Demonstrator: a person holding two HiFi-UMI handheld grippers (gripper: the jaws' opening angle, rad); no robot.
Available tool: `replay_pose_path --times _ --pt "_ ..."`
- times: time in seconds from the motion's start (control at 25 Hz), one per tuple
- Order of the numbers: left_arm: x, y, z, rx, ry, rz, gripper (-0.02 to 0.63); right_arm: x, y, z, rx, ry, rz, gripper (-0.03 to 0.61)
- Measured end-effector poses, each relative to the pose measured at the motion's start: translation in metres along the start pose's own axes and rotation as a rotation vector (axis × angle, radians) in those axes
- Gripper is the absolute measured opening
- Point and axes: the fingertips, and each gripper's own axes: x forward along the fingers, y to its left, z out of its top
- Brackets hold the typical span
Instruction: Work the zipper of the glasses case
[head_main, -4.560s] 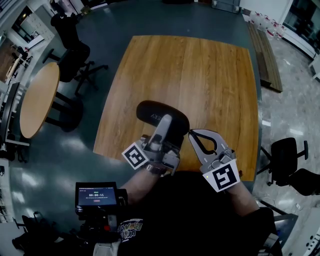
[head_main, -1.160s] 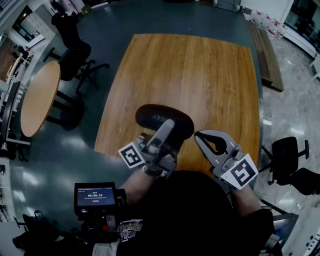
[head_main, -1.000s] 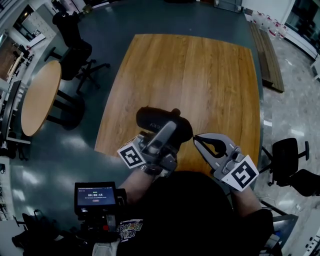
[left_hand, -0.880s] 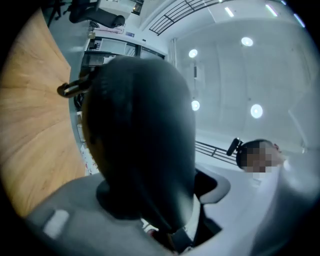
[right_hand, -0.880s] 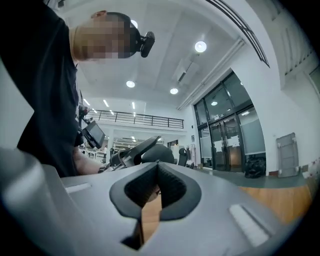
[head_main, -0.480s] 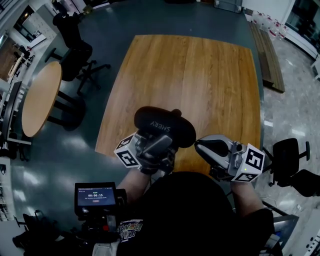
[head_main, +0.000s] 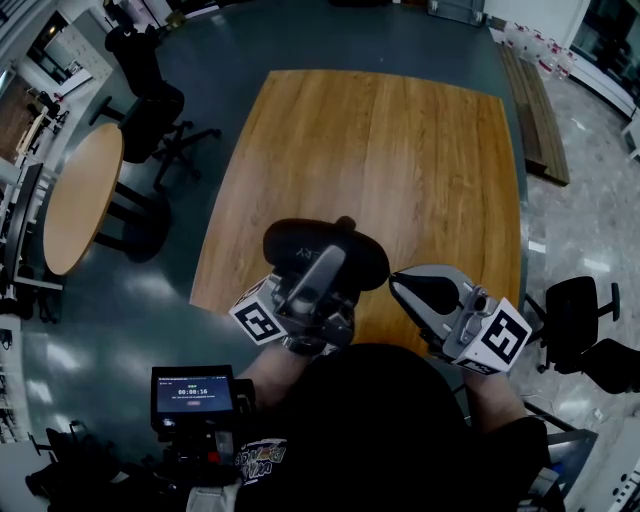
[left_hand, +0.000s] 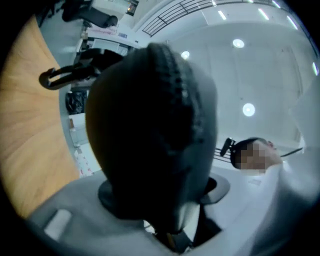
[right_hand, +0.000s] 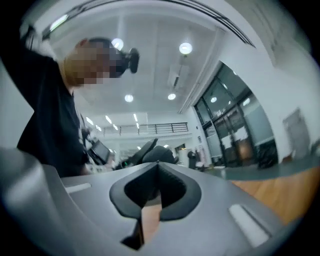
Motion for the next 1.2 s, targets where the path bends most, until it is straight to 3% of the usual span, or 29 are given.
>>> replay_pose_path --times 0.16,0.24,0.32,0.36,0.48,0.56,0.76,0.96,1.2 --pt "-0.011 0.028 0.011 -0.072 -0.125 0.178 0.271 0.009 -0.007 -0.013 -0.385 0.182 -0.198 0.003" --pt "-0.016 0.037 0.015 -0.078 -0.165 0.241 0.270 0.011 -0.005 -0.032 -0.569 0.302 -0.210 0.002" --pt "-0.020 0.045 0.017 -0.062 -0.183 0.281 0.267 0.015 -0.001 -0.047 -0.690 0.376 -0.184 0.002" --pt "-0.021 0.048 0.016 -0.053 -0.182 0.292 0.267 0.015 -0.001 -0.050 -0.699 0.388 -0.179 0.002" --pt "-0.024 0.052 0.015 -0.027 -0.172 0.315 0.267 0.015 -0.004 -0.052 -0.571 0.347 -0.176 0.002" --pt "-0.024 0.052 0.014 -0.022 -0.174 0.321 0.267 0.014 -0.002 -0.055 -0.539 0.341 -0.160 0.002" --pt "-0.025 0.060 0.008 0.006 -0.154 0.353 0.264 0.017 0.009 -0.077 -0.722 0.469 -0.038 0.002" --pt "-0.027 0.067 -0.005 0.006 -0.116 0.373 0.262 0.020 0.021 -0.094 -0.697 0.519 0.073 0.003" --pt "-0.034 0.072 0.002 0.015 -0.144 0.392 0.262 0.030 0.020 -0.099 -0.692 0.520 0.041 0.003"
